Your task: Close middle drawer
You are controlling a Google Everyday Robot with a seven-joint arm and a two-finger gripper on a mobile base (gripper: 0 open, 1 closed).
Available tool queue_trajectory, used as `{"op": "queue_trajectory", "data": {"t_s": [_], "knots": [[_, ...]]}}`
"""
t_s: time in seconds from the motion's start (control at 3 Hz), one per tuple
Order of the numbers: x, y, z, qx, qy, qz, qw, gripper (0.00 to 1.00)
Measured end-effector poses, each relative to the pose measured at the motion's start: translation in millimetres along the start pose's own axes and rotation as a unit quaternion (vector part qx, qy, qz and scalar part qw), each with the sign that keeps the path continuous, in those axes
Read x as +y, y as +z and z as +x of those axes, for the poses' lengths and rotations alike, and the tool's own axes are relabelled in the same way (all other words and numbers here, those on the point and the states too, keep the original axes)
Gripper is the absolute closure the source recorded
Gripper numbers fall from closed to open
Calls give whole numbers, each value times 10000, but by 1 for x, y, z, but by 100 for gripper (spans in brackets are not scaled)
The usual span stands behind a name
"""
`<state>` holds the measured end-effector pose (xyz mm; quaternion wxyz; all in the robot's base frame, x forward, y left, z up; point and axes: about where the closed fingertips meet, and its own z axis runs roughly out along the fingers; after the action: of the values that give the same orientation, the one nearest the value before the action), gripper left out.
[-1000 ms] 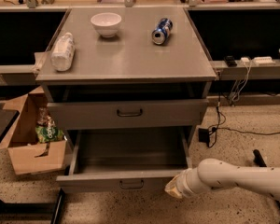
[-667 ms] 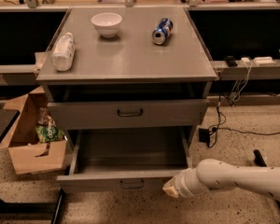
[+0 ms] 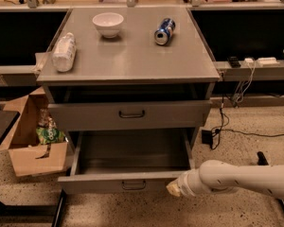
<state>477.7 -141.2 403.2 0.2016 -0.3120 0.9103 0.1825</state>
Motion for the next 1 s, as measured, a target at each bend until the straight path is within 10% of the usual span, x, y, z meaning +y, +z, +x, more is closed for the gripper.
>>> {"op": "queue_trajectory", "data": {"t_s": [1.0], "knots": [[-18,3,-8,-112,412,262,9987,100]]}}
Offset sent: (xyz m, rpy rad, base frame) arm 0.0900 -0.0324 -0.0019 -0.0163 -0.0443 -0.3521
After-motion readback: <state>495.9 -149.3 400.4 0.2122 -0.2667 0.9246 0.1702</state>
